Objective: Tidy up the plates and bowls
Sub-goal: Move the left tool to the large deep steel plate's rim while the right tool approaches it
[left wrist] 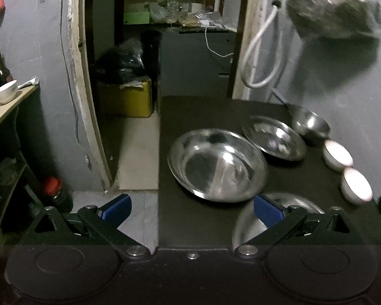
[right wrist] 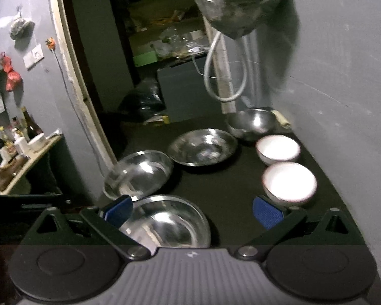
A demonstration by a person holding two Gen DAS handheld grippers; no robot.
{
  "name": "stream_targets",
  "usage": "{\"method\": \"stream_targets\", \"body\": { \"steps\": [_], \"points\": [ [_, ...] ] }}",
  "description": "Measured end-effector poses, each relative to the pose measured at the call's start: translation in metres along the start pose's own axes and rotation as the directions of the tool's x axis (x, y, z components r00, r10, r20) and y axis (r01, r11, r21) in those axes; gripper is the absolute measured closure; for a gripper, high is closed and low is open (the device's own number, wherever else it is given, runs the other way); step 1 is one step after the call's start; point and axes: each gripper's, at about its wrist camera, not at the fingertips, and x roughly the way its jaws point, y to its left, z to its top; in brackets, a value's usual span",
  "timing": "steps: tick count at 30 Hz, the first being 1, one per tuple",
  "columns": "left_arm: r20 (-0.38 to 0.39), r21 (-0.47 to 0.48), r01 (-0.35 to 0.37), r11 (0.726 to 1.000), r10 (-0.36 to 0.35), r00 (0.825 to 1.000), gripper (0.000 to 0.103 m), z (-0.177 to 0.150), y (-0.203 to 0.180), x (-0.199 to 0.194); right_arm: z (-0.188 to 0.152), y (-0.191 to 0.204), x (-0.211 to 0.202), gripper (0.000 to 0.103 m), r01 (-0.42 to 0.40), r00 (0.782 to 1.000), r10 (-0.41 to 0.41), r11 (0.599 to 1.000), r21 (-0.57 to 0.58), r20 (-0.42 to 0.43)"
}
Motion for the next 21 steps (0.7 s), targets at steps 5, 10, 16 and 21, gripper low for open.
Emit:
{"method": "stream_targets", "body": {
  "steps": [5,10,16,21],
  "points": [
    [-0.001,0.038,0.067,0.997,-0.067,0.998,0.001,0.033,0.022,0.04,0.04,0.01,0.035,0.0,-0.043,0.998,0.047,0.994,0.099,-0.031],
    [-0.025,0.072,0.143,0.987,-0.142,0.99,0.001,0.052,0.036,0.089,0.045,0.024,0.092,0.0,0.017,0.999,-0.011,0.993,0.115,-0.05],
    [-0.097,0.123,0.184,0.975,-0.173,0.98,0.001,0.055,0.041,0.136,0.033,0.046,0.153,0.0,0.121,0.984,-0.114,0.992,0.04,-0.14],
    [-0.136,0.111,0.222,0.969,-0.206,0.969,0.006,0.051,0.046,0.153,0.022,0.051,0.174,0.008,0.136,0.978,-0.126,0.99,0.046,-0.166]
  ]
}}
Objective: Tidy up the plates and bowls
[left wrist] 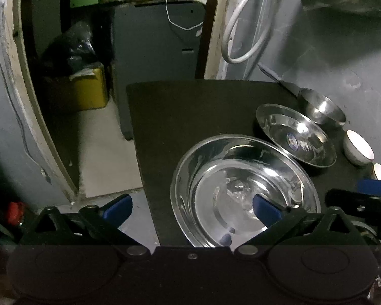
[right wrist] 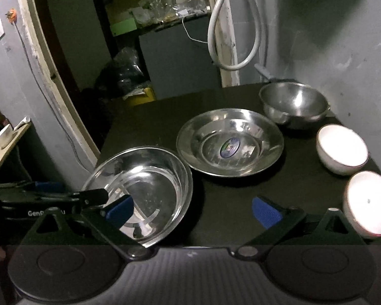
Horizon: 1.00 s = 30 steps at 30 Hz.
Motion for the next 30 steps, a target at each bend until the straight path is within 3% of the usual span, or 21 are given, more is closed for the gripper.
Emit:
{"method": "stream_targets", "body": {
  "steps": [6,15,18,22,25,30],
  "points": [
    [-0.02,-0.037,0.038,0.999,-0.039,0.999,0.026,-0.001,0.006,0.006,-0.002,0.0,0.016,0.035,0.0,0.999,0.001,1.0,0.028,-0.042],
    [-0.026,-0.091,0.049,0.995,-0.052,0.998,0.052,-0.002,0.008,0.011,-0.004,-0.002,0.028,0.059,-0.022,0.997,0.027,0.998,0.061,-0.073],
    [-0.038,-0.111,0.041,0.993,-0.045,0.998,0.063,-0.002,0.009,0.014,-0.005,-0.003,0.031,0.072,-0.026,0.996,0.032,0.997,0.077,-0.081],
    [-0.033,-0.136,0.023,0.991,-0.027,0.999,0.074,-0.002,0.012,0.015,-0.006,-0.004,0.034,0.08,-0.049,0.994,0.057,0.995,0.09,-0.093],
    [-0.033,-0.132,0.028,0.991,-0.033,0.999,0.074,-0.002,0.014,0.014,-0.006,-0.002,0.036,0.087,-0.065,0.993,0.074,0.994,0.09,-0.097],
    [-0.035,-0.154,0.032,0.988,-0.038,0.999,0.082,-0.003,0.017,0.012,-0.006,-0.004,0.036,0.087,-0.069,0.992,0.079,0.993,0.1,-0.099]
  ]
}}
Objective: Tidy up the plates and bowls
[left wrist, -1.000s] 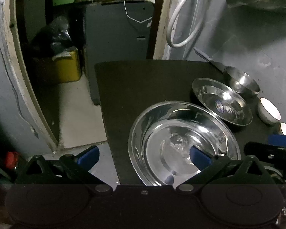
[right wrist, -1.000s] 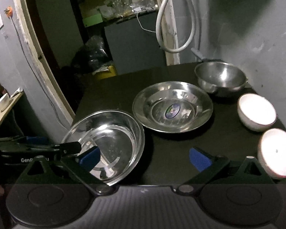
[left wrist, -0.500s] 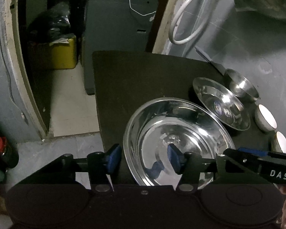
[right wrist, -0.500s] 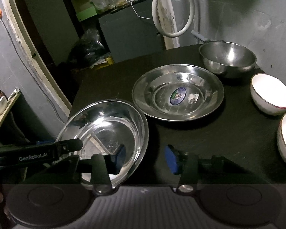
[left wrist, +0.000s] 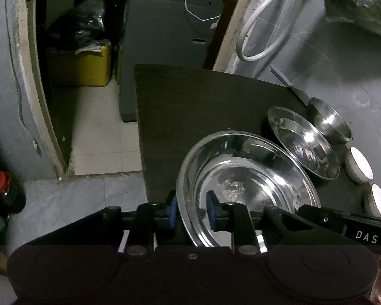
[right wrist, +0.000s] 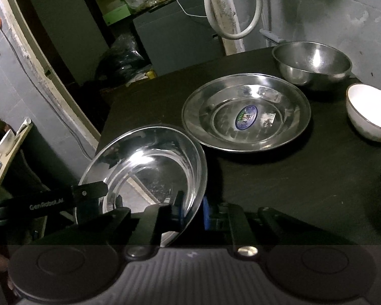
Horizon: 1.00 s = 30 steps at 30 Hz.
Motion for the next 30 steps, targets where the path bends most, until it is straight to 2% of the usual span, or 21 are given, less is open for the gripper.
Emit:
{"method": "stream_targets", "body": {
  "steps": [3,14,22,30],
  "points": [
    [-0.003,-0.04,0.023,0.999,-0.023,1.0,0.085,-0.002,0.005,-0.005,-0.001,-0.001,-0.004,0.087,-0.009,1.0,0.009,1.0,-0.007,-0.001],
    [0.062,-0.056,0.038,0.998,-0.034,0.998,0.085,-0.01,-0.004,-0.042,0.0,-0.003,-0.03,0.087,-0.081,0.995,0.083,0.996,-0.038,0.047],
    [0.061,0.003,0.085,0.996,-0.085,0.994,0.085,-0.026,-0.049,-0.061,-0.011,-0.033,-0.076,0.087,-0.064,0.995,0.066,0.998,-0.029,0.079],
    [0.005,0.087,0.114,0.99,-0.115,0.993,0.085,-0.058,-0.089,-0.069,-0.04,-0.061,-0.114,0.087,-0.017,0.998,0.017,1.0,0.007,0.064]
  ]
}}
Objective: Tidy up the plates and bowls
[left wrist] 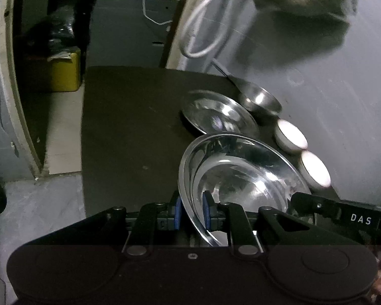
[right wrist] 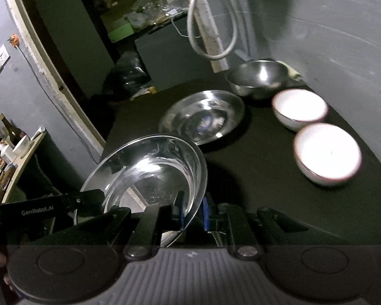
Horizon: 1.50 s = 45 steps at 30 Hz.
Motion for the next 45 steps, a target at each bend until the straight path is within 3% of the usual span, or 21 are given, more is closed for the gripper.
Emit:
{"method": "stream_targets", "body": {
  "steps": [6,14,40,45],
  "points": [
    [-0.039,0.073,-0.026,0.997,0.029,0.999,0.085,-0.019,-0.018,-0.008,-0.02,-0.005,-0.018,0.086,0.018,0.999,-0.018,1.0,-0.009,-0.029],
    [-0.077,0.102,-0.065,0.993,0.073,0.994,0.083,-0.034,-0.028,-0.011,-0.037,0.004,-0.029,0.085,0.051,0.997,-0.056,0.994,-0.094,-0.052],
    [-0.111,0.227,-0.129,0.965,0.157,0.981,0.08,-0.034,-0.05,-0.004,-0.047,0.011,-0.023,0.081,0.098,0.986,-0.118,0.981,-0.165,-0.117],
    [-0.117,0.22,-0.138,0.966,0.167,0.979,0.073,-0.032,-0.047,0.0,-0.046,0.012,-0.022,0.077,0.099,0.985,-0.121,0.979,-0.177,-0.121]
  ]
}}
